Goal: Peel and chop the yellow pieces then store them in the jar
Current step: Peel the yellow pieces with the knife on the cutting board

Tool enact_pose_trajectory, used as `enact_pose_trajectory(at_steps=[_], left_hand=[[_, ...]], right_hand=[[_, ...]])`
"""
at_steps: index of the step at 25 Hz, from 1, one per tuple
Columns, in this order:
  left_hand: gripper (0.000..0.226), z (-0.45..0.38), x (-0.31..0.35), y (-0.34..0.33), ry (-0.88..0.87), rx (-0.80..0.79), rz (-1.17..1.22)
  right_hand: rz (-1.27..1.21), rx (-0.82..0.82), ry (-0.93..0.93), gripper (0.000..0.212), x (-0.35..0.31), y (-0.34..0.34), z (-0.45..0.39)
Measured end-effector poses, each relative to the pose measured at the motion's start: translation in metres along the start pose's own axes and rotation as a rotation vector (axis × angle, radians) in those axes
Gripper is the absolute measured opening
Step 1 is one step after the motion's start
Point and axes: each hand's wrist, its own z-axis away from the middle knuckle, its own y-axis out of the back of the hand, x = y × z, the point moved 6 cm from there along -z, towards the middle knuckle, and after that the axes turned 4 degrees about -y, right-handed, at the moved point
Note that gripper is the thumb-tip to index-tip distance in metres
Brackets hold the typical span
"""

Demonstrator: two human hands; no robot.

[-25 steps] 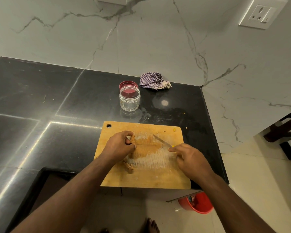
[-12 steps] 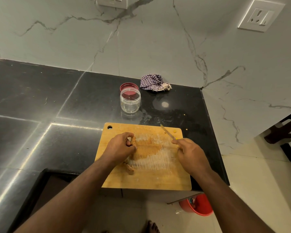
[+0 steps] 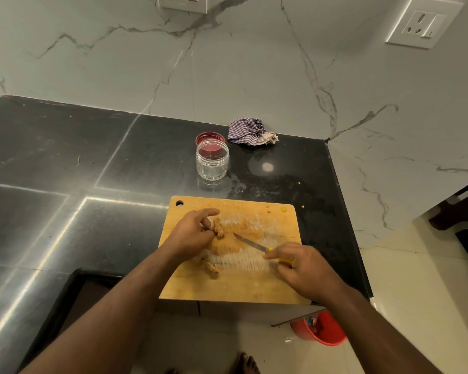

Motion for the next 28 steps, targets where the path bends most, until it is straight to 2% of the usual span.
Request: enact_pose_trajectory(at_steps=[2, 4, 6, 9, 13, 15, 19, 22, 24, 28], left_hand=[[0.046, -0.002, 0.002, -0.001, -0.019, -0.015, -0.090], [0.040, -0.004, 0.006, -0.005, -0.039, -0.005, -0.166], [0.033, -0.004, 0.007, -0.006, -0.028, 0.055, -0.194], [0.026, -0.002, 0.007, -0.005, 0.021, 0.135, -0.225], [0.042, 0.001, 0.007, -0.011, 0.087, 0.102, -0.168], [0.053, 0.000, 0.008, -0.012, 0.071, 0.040, -0.183], [0.060, -0.001, 0.010, -0.014, 0.049, -0.104, -0.218], [0.057, -0.003, 0.011, -0.014, 0.053, -0.143, -0.218], [0.054, -0.004, 0.011, -0.015, 0.068, -0.138, -0.206], [0.057, -0.001, 0.013, -0.021, 0.088, -0.075, -0.138]], right_hand=[[0.011, 0.013, -0.031, 0.023, 0.008, -0.002, 0.003], [0.011, 0.130, -0.081, 0.028, 0.014, 0.009, 0.001], [-0.105, 0.202, -0.129, 0.035, 0.010, 0.015, 0.002], [-0.350, 0.179, -0.173, 0.042, -0.004, 0.000, 0.003], [-0.751, 0.159, -0.361, 0.039, -0.013, -0.022, 0.005], [-0.887, 0.111, -0.396, 0.040, -0.021, -0.031, 0.007], [-0.868, 0.144, -0.381, 0.038, -0.029, -0.034, 0.009], [-0.853, 0.134, -0.406, 0.033, -0.030, -0.032, 0.010], [-0.718, 0.096, -0.390, 0.034, -0.033, -0.034, 0.011], [-0.380, 0.087, -0.286, 0.052, -0.047, -0.037, 0.013]])
